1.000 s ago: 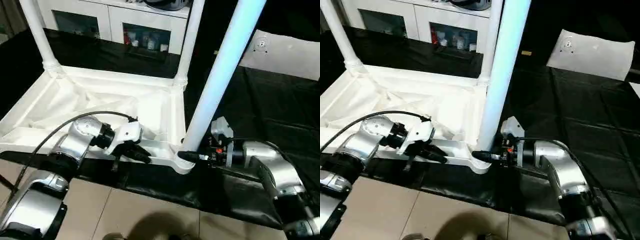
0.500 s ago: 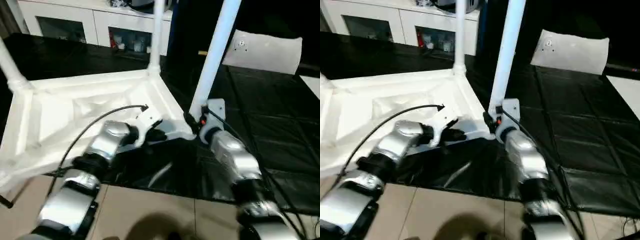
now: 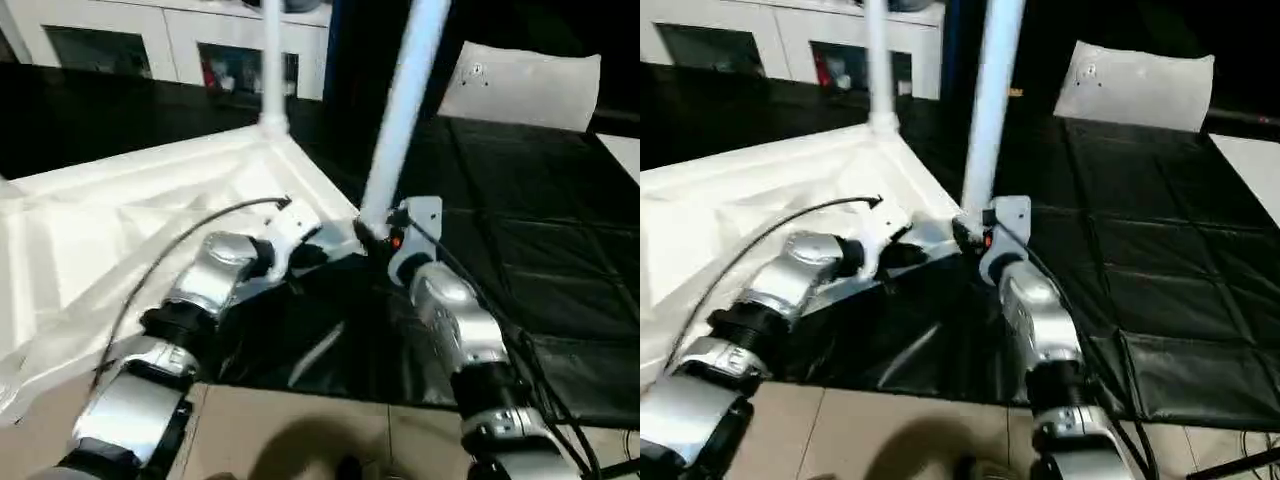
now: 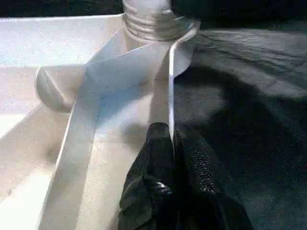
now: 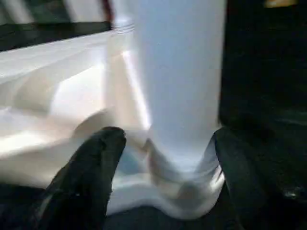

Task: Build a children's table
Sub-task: Rotate leg to tighten

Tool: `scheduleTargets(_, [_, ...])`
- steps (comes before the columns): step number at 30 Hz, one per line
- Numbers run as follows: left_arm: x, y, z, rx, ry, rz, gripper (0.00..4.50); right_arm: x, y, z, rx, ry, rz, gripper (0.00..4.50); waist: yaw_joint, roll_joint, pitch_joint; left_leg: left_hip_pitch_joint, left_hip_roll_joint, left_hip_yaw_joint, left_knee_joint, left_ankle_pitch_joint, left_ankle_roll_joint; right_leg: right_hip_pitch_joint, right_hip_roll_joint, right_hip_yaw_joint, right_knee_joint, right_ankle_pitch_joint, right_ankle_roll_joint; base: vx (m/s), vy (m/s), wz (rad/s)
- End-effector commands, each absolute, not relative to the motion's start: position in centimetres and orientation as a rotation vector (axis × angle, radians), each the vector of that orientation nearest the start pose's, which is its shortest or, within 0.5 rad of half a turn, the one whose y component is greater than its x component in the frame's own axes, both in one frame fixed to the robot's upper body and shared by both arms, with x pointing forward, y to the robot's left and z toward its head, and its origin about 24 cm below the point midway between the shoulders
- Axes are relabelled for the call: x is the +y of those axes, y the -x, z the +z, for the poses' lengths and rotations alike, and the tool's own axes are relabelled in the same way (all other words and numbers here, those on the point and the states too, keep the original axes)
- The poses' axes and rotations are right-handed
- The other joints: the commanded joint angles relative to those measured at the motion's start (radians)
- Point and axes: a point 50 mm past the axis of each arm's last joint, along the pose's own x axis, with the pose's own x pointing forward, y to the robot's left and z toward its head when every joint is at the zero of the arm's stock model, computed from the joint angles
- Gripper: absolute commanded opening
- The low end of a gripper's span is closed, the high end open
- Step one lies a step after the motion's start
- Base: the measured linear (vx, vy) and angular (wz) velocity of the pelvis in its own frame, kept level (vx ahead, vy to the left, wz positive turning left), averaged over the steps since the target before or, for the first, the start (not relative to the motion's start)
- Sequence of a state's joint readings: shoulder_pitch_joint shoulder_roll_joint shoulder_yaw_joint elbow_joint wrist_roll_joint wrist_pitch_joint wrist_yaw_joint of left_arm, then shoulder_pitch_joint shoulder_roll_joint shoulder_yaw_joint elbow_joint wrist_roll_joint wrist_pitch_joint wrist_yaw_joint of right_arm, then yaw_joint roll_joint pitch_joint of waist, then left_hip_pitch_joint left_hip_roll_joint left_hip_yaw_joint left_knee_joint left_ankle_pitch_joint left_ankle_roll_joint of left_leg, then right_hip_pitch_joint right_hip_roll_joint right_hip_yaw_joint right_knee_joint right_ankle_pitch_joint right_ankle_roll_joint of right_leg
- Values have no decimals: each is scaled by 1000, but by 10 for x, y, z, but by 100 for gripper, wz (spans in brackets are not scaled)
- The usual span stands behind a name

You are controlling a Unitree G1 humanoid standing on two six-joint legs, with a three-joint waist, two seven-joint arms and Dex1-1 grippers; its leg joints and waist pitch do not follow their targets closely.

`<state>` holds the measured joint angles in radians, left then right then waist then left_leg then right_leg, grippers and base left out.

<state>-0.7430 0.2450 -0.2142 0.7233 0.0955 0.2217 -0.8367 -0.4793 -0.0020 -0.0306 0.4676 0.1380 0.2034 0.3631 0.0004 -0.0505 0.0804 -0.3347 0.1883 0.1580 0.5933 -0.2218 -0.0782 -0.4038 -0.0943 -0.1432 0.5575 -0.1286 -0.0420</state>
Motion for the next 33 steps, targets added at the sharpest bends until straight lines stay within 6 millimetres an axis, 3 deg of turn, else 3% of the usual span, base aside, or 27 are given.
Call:
scheduleTargets(1, [116, -349, 61, 427, -443, -1030, 0, -99, -326, 51, 189, -138, 608, 380, 16, 3, -77, -21, 36, -5, -70, -75, 100, 69, -82, 75, -48, -269, -169, 65, -80, -2])
scheduleTargets(2, [118, -348, 61, 425, -460, -1048, 0, -103, -325, 51, 184, -129, 627, 392, 19, 3, -78, -21, 35, -3, -68, -60, 105, 71, -81, 76, -45, -255, -172, 65, -80, -2])
scheduleTargets(4, [123, -345, 61, 440, -445, -1077, 0, -112, -324, 53, 178, -105, 666, 408, 25, -1, -84, -25, 33, 0, -59, 18, 125, 71, -75, 80, -22, -132, -201, 46, -64, 0])
scheduleTargets(6, [131, -340, 62, 445, -450, -1156, 0, -129, -319, 57, 173, -56, 758, 423, 32, 0, -85, -26, 30, 1, -56, 34, 142, 75, -72, 78, -16, -101, -210, 20, -28, 0])
scheduleTargets(8, [133, -339, 62, 450, -457, -1169, 0, -132, -318, 59, 172, -48, 775, 445, 38, 1, -82, -21, 33, 3, -56, 24, 144, 69, -70, 78, -19, -124, -207, 0, 0, 0])
scheduleTargets(15, [152, -324, 62, 486, -552, -1406, 0, -159, -306, 74, 169, 34, 1018, 449, 57, 6, -70, -6, 44, 2, -69, -109, 73, 60, -67, 71, -49, -378, -131, 0, 0, 0])
scheduleTargets(18, [154, -320, 64, 489, -552, -1478, 0, -162, -302, 76, 176, 45, 1080, 449, 64, 3, -73, -7, 46, 2, -69, -92, 65, 61, -69, 74, -42, -361, -132, 0, 0, 0])
scheduleTargets(22, [155, -317, 68, 501, -581, -1571, 0, -164, -299, 77, 207, 52, 1174, 414, 70, 0, -76, -8, 47, 3, -67, -70, 66, 62, -68, 74, -37, -326, -149, 0, 0, 0])
scheduleTargets(27, [154, -315, 69, 512, -613, -1635, 0, -163, -295, 75, 248, 73, 1260, 368, 90, -1, -80, -6, 49, 6, -66, -47, 63, 63, -68, 73, -30, -304, -147, 0, 0, 0])
scheduleTargets(33, [149, -315, 72, 504, -618, -1671, 0, -160, -295, 73, 264, 89, 1306, 310, 99, -2, -81, -10, 48, 6, -64, -46, 53, 65, -69, 72, -31, -317, -135, 0, 0, 0])
